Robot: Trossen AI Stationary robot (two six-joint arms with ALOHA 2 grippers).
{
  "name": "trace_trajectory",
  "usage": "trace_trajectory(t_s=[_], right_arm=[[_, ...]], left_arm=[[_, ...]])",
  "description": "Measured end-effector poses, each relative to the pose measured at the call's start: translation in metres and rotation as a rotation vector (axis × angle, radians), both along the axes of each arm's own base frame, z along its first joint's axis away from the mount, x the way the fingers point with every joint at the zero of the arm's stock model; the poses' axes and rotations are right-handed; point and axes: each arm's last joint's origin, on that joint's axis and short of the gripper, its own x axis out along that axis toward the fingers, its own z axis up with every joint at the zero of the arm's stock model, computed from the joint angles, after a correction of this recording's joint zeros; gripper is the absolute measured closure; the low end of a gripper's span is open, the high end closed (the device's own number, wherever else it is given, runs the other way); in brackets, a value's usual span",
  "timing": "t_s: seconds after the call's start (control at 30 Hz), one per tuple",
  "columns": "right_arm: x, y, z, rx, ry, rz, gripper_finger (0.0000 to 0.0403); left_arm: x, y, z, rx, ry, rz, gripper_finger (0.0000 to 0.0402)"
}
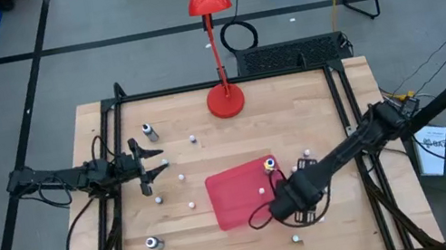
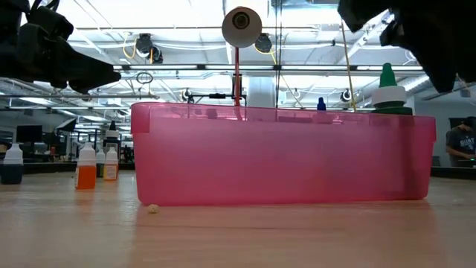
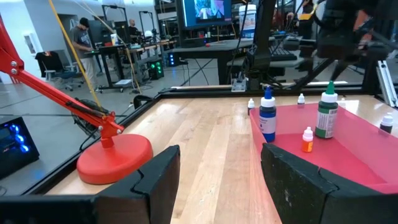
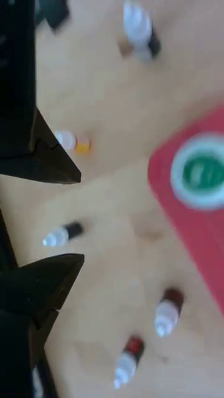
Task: Pick & Place food coloring
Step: Put the small blue food coloring bottle into the pink bin
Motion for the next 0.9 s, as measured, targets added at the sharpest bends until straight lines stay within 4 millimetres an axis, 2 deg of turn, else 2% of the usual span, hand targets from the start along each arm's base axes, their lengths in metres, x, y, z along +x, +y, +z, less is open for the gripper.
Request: trace_trajectory(t_s=[0.13,0.3,0.47,0.57,0.7,0.9], right_arm=[[-0.015,-0.002,-0.008,-0.021,-0.010,-0.064,0.0226],[-0.023,0.009,-0.011,0.093,-0.192,-0.119,0.0227],[-0.019,0.037,-0.010,0.248,-0.417,0.029,0.0227],[-0.017,0.055,-0.014,0.270,-0.490,0.153,0.0227],[-0.021,0.070,-0.032,0.214,-0.457,0.299,0.0227],[-0.017,0.075,-0.052,0.212,-0.393,0.341,0.0227]], left_arm=[[0.000,0.000,0.000,0.000,0.000,0.000,0.0176],[0.000,0.000,0.000,0.000,0.000,-0.001,0.0176],[0.000,0.000,0.000,0.000,0.000,0.000,0.0176],[0.000,0.000,0.000,0.000,0.000,-0.001,0.0176],[0.000,0.000,0.000,0.000,0.000,0.000,0.0176],[0.000,0.000,0.000,0.000,0.000,0.000,0.0176]])
